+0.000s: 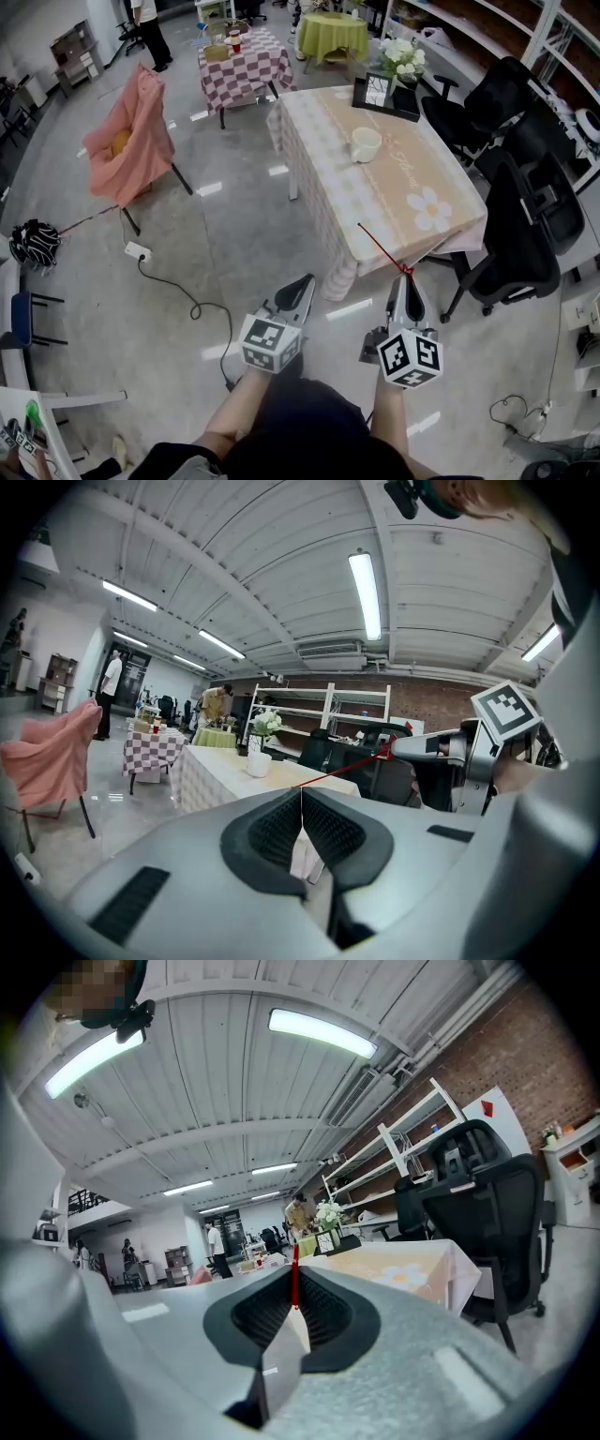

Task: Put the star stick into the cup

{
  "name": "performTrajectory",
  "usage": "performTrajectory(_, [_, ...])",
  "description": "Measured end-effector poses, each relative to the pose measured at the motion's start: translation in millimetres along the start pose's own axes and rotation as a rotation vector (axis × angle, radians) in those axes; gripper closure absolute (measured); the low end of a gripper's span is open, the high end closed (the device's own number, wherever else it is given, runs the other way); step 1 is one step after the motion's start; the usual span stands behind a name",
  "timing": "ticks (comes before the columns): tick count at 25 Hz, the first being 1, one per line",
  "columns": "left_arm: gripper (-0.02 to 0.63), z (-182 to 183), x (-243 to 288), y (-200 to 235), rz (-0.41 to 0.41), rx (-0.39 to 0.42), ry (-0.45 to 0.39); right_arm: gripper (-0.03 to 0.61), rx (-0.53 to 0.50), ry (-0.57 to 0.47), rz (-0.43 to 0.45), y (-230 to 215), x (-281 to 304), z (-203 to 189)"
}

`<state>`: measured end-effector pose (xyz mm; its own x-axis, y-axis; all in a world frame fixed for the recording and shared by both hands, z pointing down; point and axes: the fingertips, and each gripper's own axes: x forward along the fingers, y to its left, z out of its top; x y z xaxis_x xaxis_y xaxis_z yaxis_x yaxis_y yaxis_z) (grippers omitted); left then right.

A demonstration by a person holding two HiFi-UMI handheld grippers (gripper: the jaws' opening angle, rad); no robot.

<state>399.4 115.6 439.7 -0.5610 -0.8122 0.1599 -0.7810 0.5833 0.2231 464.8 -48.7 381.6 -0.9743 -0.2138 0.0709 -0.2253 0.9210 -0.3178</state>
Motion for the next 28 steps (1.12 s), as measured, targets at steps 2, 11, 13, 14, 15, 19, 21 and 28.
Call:
performTrajectory(2, [0.603,5,12,6,-0.007,0.0,0.004,0.561,0.002,-0.001,-0.011,-4,13,3])
performTrajectory(11, [0.603,27,53,36,-0.04,0.0,0.01,0.561,0.004,-0.009,-0.038,-3,61,13])
performTrajectory(13, [0.603,32,60,44,-0.047,0.001,0.009,0.561,0.004,-0.012,-0.042,-1,71,15])
performTrajectory(14, [0.603,35,64,47,-0.051,0.003,0.008,0.561,0.004,-0.014,-0.044,0,76,16])
performTrajectory(15, [0.603,38,68,51,-0.055,0.003,0.006,0.561,0.004,-0.015,-0.045,2,81,17])
performTrajectory(19, [0.603,47,84,66,-0.07,0.003,0.004,0.561,0.003,-0.018,-0.05,7,101,18])
performTrajectory(21, [0.603,51,91,74,-0.077,0.002,0.006,0.561,0.002,-0.02,-0.054,9,112,18])
performTrajectory(28, [0.603,61,113,101,-0.094,0.001,-0.001,0.561,0.004,-0.028,-0.07,14,143,20])
